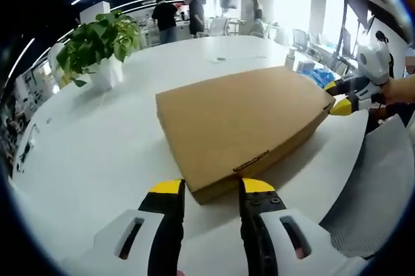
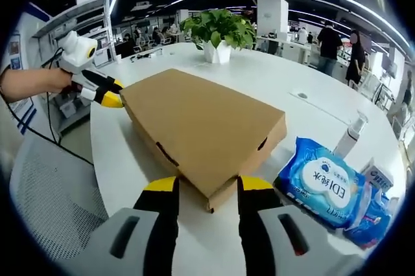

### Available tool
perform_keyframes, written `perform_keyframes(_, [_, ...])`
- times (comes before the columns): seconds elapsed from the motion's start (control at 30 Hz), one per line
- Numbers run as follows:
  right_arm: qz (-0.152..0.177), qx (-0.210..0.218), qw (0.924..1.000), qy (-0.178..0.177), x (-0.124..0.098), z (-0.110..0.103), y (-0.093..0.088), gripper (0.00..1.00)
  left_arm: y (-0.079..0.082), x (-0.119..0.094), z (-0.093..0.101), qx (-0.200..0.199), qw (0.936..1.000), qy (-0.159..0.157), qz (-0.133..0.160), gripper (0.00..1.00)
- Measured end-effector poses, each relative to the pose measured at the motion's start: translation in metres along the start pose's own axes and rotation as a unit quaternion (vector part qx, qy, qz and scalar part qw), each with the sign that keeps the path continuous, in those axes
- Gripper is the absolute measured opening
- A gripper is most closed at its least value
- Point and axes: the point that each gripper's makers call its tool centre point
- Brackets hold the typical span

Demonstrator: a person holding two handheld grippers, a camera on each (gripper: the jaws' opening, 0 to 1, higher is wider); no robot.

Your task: Operate the shoe box by opening the lid, removing the specified soft item, and placing it in the target area until the item is outside and the box remains undamaged.

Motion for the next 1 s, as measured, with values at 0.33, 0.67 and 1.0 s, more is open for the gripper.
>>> perform_keyframes(0.33, [0.001, 0.004, 1.0000, -0.006, 0.009, 0.021, 0.010, 0.32, 0.016, 0.019, -0.008, 0.005, 1.0000, -0.002, -0.003, 0.32])
perform_keyframes(0.67, [0.002, 0.006, 0.9999, -0.009, 0.017, 0.040, 0.020, 0.32, 0.032, 0.038, -0.014, 0.007, 1.0000, -0.005, -0.001, 0.32])
perform_keyframes(1.0, [0.000, 0.006, 0.9999, -0.014, 0.025, 0.060, 0.029, 0.33, 0.047, 0.054, -0.019, 0.008, 0.9999, -0.007, -0.001, 0.32])
Point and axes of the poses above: the point that each gripper's makers call its tool centre point, and the gripper's own axes: x roughly forward along the fingers, z roughly to its right, y roughly out of its top, and after that the axes turned 10 degrees about y, right-handed
